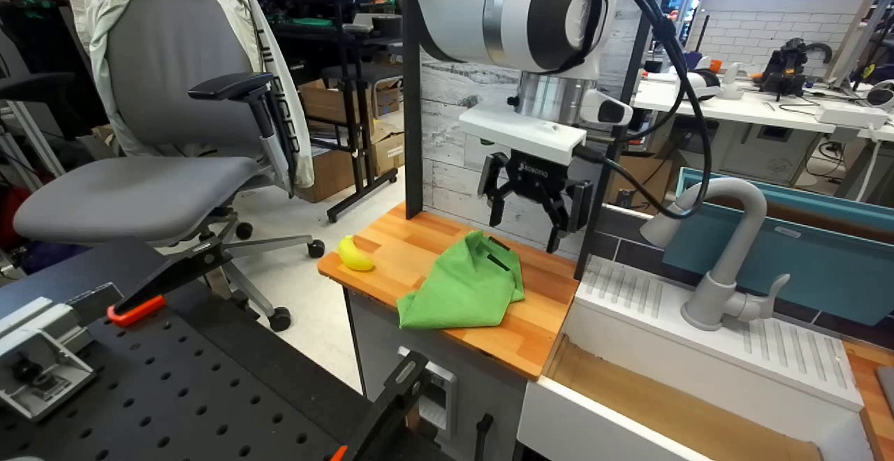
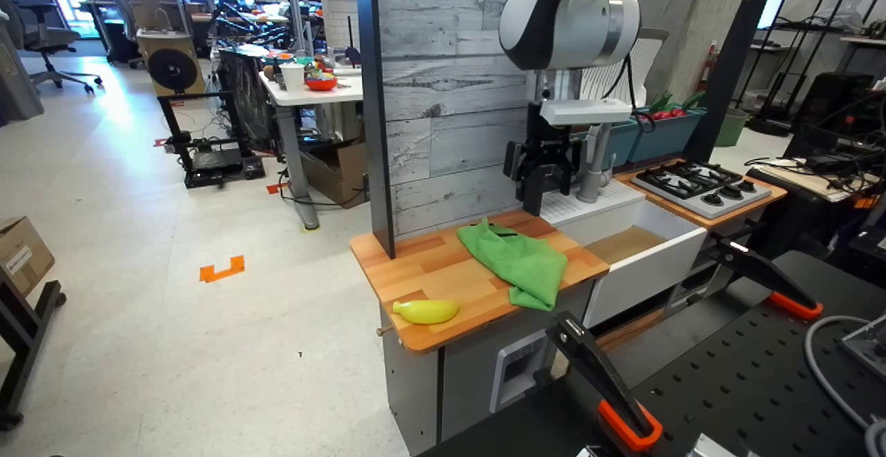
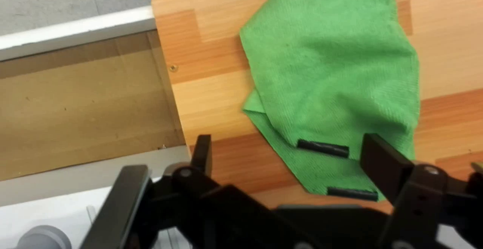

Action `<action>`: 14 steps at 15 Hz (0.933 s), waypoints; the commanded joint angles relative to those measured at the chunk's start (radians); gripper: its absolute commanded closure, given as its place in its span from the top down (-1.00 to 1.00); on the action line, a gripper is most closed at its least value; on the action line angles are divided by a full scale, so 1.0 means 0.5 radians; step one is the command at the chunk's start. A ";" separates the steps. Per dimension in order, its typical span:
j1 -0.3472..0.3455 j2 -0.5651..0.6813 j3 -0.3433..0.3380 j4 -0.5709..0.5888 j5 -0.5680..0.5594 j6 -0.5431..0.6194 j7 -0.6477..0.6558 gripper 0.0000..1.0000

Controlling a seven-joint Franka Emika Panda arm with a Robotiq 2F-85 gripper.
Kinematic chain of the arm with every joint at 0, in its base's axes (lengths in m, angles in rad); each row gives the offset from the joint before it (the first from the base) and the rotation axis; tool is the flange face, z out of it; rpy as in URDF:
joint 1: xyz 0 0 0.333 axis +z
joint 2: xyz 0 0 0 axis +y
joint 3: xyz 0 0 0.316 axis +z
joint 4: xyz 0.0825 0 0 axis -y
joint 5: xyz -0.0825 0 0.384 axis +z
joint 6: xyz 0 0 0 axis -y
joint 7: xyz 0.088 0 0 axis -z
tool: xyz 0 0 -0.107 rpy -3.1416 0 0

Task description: Unfold the green towel, then move the towel to the left

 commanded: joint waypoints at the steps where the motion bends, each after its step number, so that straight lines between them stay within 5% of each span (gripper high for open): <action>1: -0.004 -0.016 -0.037 -0.160 -0.082 0.120 -0.034 1.00; 10: 0.014 0.224 -0.053 -0.087 -0.090 0.220 -0.003 1.00; 11: 0.023 0.251 -0.061 -0.066 -0.099 0.219 0.002 0.50; 14: 0.031 0.297 -0.062 -0.026 -0.110 0.210 0.000 0.11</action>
